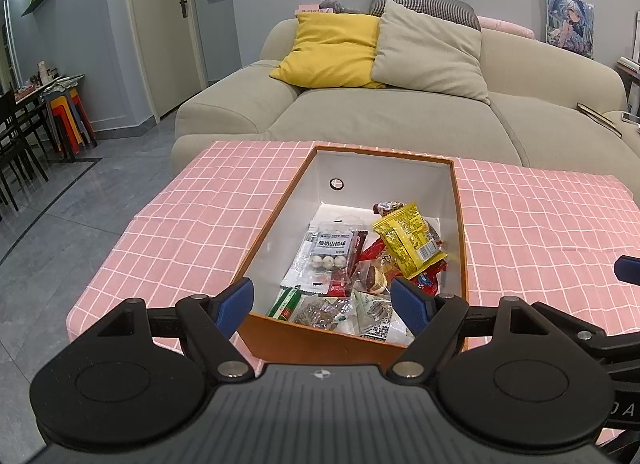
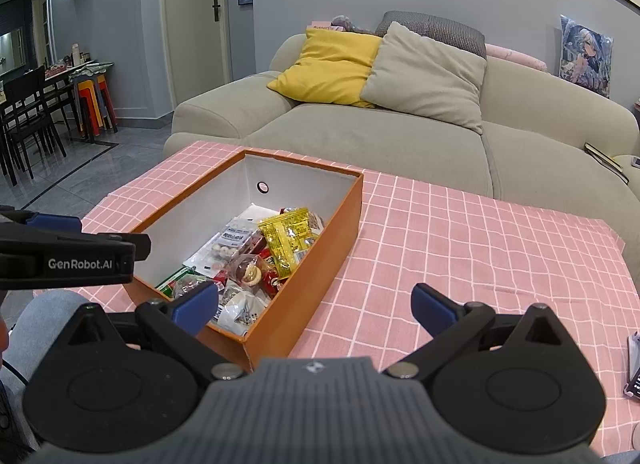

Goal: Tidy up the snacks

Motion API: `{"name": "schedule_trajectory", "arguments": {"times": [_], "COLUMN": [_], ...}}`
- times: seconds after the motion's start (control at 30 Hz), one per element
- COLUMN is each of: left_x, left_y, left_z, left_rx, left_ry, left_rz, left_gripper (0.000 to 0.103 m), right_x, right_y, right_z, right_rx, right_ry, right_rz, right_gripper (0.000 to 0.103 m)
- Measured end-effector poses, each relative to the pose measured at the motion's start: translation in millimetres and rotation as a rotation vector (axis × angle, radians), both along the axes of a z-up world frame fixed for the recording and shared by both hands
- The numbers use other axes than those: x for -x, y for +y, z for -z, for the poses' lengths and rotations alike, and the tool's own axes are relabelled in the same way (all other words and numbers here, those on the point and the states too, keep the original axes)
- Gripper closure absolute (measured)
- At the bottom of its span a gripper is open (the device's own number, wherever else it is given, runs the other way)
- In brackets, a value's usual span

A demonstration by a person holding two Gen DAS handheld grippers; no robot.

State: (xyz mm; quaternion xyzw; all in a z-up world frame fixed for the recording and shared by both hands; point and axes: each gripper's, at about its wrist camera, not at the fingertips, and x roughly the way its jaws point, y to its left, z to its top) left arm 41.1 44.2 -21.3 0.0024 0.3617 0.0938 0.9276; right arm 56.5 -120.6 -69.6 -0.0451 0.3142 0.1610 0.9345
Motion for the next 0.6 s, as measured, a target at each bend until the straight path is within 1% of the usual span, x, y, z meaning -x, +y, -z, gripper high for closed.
{"name": "schedule_trajectory", "arguments": {"times": [0.6], "left_x": [1.8], "left_y": [-1.4], "left_z": [-2.8], "left_rx": [-0.007], "left_ry": [-0.006], "left_rz": [-0.007], "left_gripper": [0.012], "right_x": [0.4], "right_y": [0.1], "right_z": [-0.6], "right_rx": [0.0], "right_ry": [0.004], "right_rz": [-0.002], "right_gripper": [0.004]}}
